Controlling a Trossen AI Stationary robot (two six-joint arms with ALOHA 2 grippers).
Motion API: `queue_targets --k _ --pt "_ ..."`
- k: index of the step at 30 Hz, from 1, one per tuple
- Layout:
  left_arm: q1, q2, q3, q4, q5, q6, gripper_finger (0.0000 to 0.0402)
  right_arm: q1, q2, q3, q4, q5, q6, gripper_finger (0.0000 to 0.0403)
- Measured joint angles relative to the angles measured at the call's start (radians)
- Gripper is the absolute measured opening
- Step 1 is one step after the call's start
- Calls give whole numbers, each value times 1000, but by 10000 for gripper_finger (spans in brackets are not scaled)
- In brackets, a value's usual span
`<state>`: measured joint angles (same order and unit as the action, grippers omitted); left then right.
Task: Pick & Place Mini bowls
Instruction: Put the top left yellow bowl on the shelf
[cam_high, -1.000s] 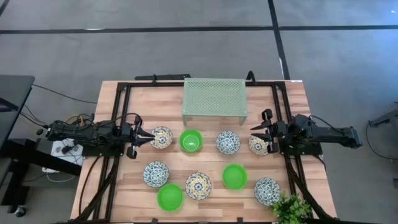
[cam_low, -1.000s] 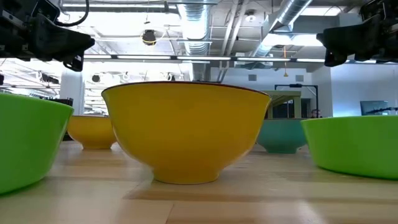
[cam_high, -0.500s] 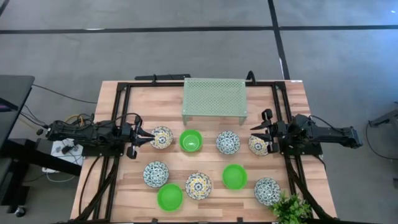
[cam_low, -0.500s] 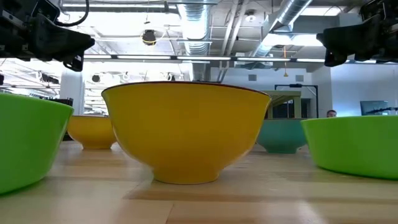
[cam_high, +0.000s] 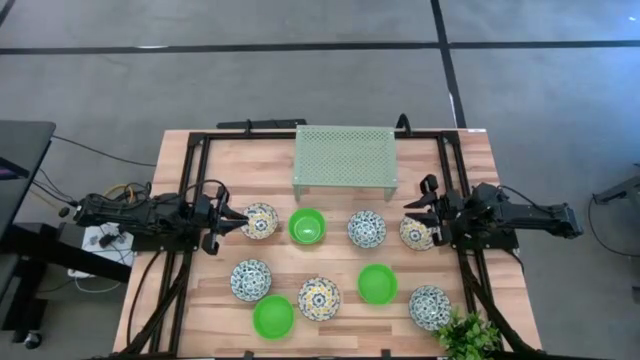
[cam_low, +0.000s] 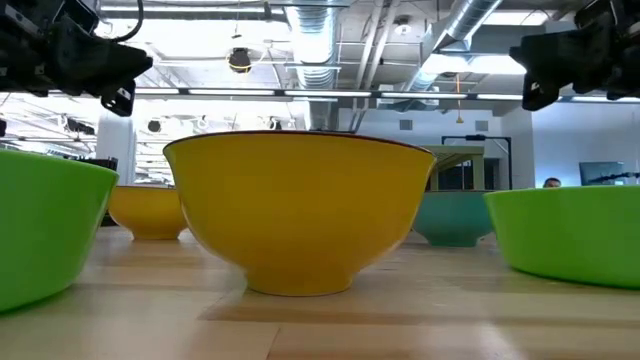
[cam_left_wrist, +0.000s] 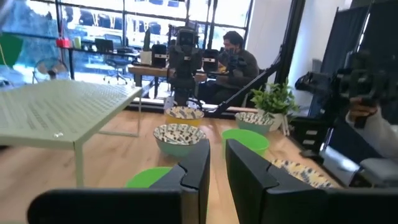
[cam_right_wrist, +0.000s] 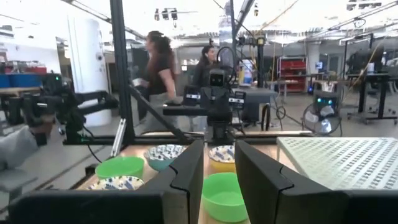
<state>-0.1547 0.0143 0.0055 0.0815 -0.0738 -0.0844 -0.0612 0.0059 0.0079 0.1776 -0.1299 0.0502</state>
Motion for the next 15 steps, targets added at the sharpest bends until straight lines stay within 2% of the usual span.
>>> queue_targets --k 10,15 --pt "0 9 2 67 -15 -11 56 -2 0 1 74 21 -26 87" --pt "0 101 87 72 -58 -11 83 -2 31 3 135 31 -24 95"
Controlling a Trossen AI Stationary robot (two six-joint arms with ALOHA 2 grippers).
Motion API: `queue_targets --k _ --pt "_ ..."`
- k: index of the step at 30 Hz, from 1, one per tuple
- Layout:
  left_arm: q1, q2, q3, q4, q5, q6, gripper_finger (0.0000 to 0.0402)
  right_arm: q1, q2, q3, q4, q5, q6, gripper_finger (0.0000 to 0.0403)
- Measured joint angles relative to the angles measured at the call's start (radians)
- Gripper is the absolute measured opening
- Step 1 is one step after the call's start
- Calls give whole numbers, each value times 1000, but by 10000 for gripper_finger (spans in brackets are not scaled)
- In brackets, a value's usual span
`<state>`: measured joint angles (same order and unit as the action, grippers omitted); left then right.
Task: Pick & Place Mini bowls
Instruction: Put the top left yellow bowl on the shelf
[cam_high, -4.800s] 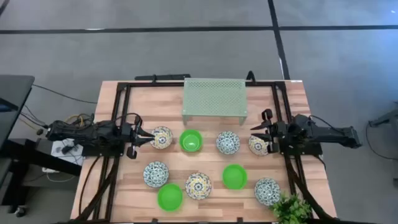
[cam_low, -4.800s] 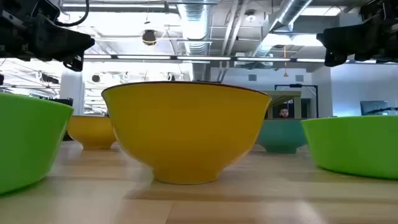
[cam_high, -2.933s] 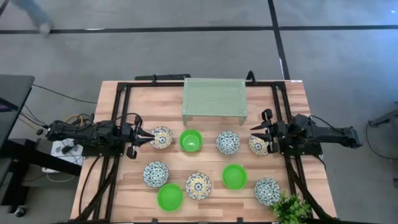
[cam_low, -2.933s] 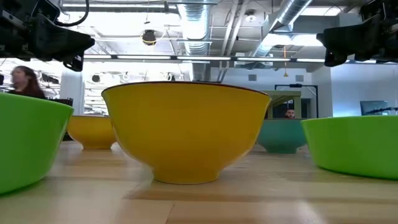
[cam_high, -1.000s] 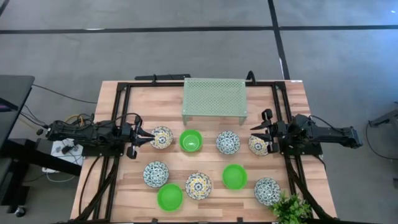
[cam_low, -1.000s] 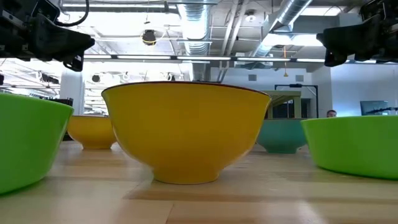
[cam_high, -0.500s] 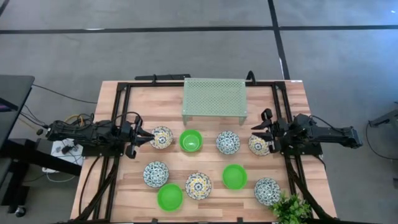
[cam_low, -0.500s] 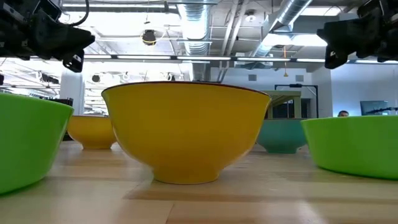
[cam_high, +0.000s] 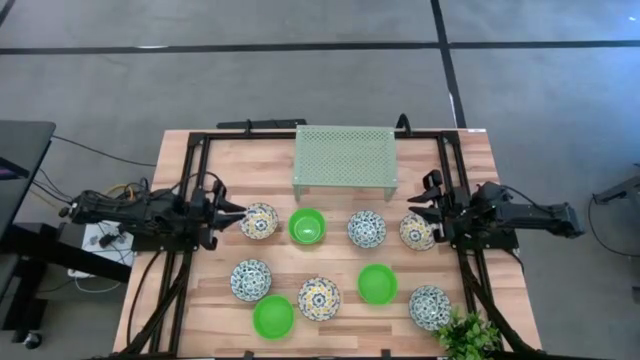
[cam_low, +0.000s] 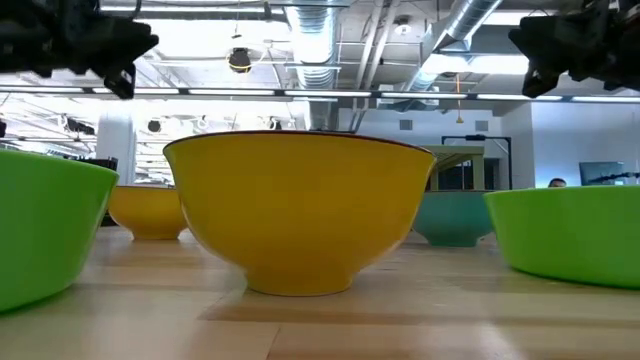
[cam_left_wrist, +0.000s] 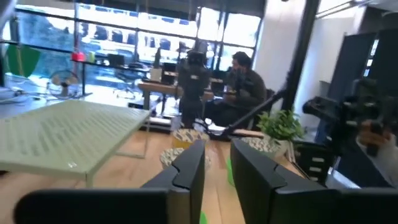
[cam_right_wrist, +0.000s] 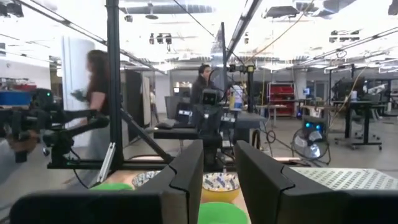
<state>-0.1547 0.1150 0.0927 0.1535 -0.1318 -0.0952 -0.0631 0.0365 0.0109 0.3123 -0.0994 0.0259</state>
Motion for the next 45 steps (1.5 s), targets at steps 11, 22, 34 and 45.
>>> queue_targets --k 11,22,34,45 --pt "0 553 336 -204 -2 -45 141 51 267 50 203 5 34 181" --pt "0 909 568 -582 60 -297 141 122 648 265 165 26 88 188" --pt "-13 1094 567 -703 72 -408 136 122 852 310 103 26 81 175" --pt "-13 1202 567 -697 -20 -345 136 122 865 311 148 26 80 175"
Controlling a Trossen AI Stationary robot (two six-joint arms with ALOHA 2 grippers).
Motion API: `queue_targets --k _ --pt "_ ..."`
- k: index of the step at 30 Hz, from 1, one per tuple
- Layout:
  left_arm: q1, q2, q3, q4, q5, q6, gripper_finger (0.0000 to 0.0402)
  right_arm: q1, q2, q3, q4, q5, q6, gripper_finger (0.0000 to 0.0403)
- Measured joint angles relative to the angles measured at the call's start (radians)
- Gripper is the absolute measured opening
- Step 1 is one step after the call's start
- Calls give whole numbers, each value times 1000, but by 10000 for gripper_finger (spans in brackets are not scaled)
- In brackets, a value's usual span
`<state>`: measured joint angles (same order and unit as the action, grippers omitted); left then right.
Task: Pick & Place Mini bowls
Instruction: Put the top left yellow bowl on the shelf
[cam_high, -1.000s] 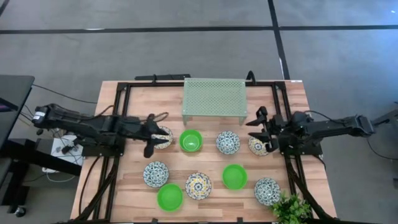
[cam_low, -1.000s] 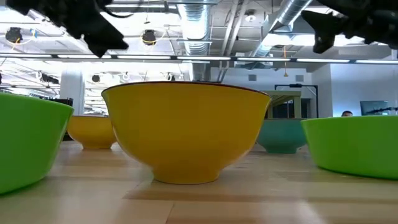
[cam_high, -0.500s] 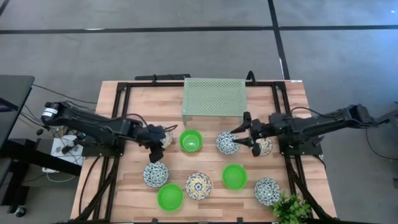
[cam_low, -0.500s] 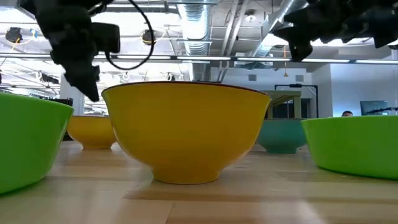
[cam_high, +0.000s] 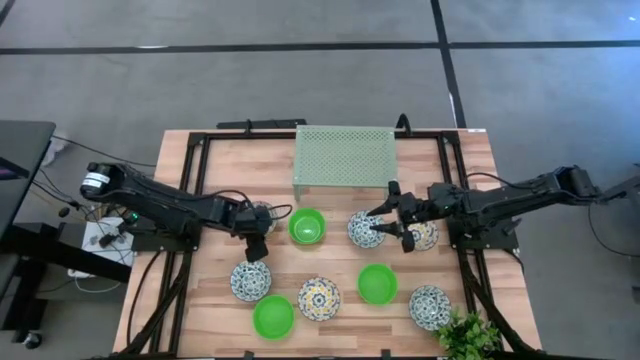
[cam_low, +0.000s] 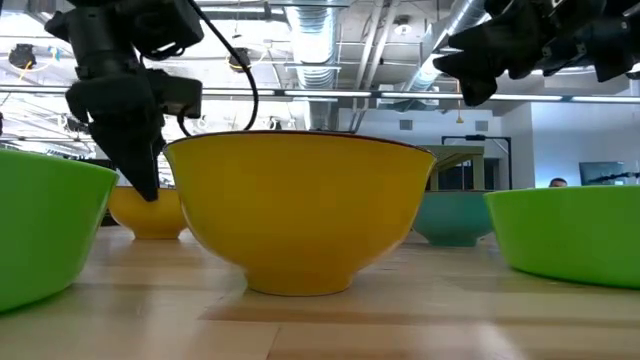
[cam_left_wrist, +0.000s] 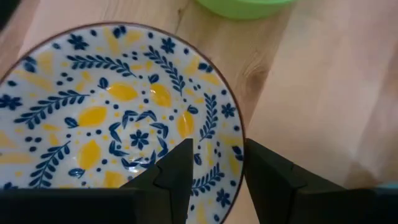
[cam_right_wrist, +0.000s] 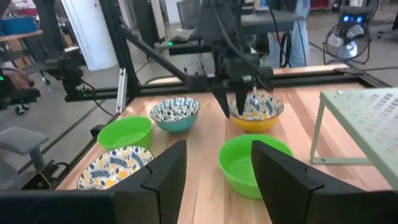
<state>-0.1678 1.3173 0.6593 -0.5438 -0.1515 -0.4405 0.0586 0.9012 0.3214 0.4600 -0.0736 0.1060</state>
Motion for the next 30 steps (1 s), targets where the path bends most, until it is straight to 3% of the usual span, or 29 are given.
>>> queue_targets --k 6,12,15,22,30 --pt "0 63 0 2 -2 18 121 0 0 0 -1 0 0 178" --pt "-10 96 5 11 -49 73 53 0 2 0 -4 0 0 175" --pt "-24 53 2 9 -100 81 19 0 2 0 -3 0 -1 174" --pt "-30 -139 -1 0 -65 40 22 0 2 0 -3 0 -1 173" --pt "-27 -283 47 -43 -229 83 22 -1 2 0 -3 0 0 172"
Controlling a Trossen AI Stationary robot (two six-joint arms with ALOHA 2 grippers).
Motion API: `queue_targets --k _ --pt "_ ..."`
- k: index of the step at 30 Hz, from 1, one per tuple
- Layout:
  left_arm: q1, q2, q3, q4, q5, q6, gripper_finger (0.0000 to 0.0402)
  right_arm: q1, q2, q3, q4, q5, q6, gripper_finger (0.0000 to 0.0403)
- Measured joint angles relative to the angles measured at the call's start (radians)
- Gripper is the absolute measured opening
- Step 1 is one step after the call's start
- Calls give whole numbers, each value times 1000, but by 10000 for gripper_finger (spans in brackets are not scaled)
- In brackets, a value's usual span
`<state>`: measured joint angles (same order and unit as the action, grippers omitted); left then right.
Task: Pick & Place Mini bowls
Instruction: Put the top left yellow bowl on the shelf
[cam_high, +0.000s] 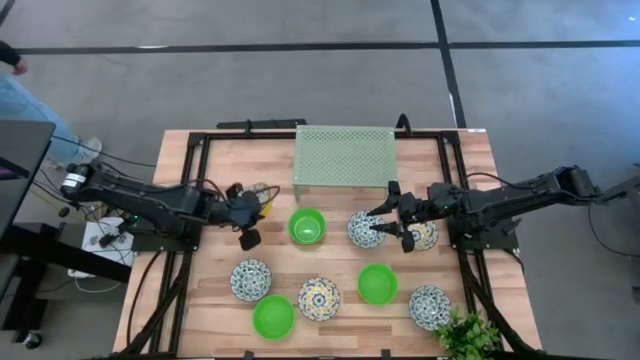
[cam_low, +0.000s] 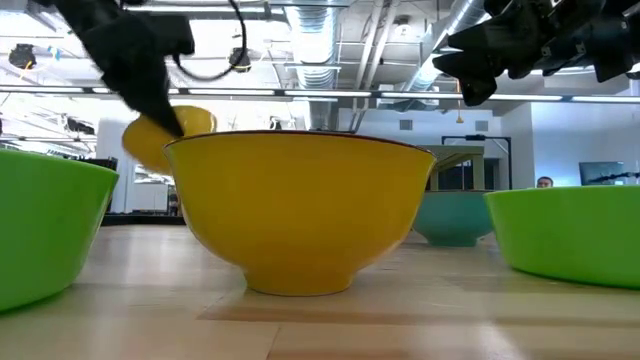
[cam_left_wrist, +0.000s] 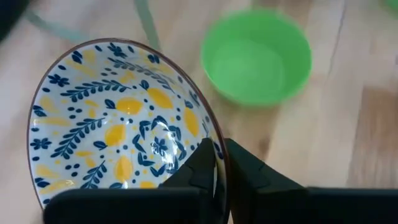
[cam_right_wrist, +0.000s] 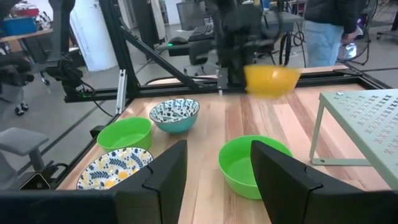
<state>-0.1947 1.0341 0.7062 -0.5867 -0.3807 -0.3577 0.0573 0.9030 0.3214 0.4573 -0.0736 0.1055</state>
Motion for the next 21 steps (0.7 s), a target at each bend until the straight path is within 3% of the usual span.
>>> queue_targets --k 7,14,21 --pt "0 13 188 19 -80 187 23 -20 0 0 0 0 -2 172" --pt "52 112 341 35 -81 418 24 -57 0 0 0 0 -2 172" --pt "171 302 459 71 97 740 24 -81 0 0 0 0 1 172"
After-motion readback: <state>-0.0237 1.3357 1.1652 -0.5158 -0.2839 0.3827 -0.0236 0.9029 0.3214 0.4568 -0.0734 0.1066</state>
